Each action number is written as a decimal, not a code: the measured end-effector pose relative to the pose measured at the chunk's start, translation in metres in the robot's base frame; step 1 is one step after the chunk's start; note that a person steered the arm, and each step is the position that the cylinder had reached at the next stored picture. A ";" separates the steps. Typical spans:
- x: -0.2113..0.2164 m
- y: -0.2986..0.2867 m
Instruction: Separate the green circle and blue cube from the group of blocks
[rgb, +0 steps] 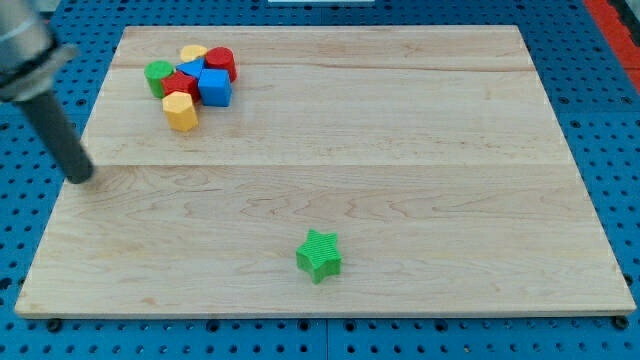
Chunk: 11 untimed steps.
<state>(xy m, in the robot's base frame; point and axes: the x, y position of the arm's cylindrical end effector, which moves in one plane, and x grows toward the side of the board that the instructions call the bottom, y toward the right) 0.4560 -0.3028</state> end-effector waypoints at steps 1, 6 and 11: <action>-0.023 -0.002; -0.159 0.067; -0.083 0.240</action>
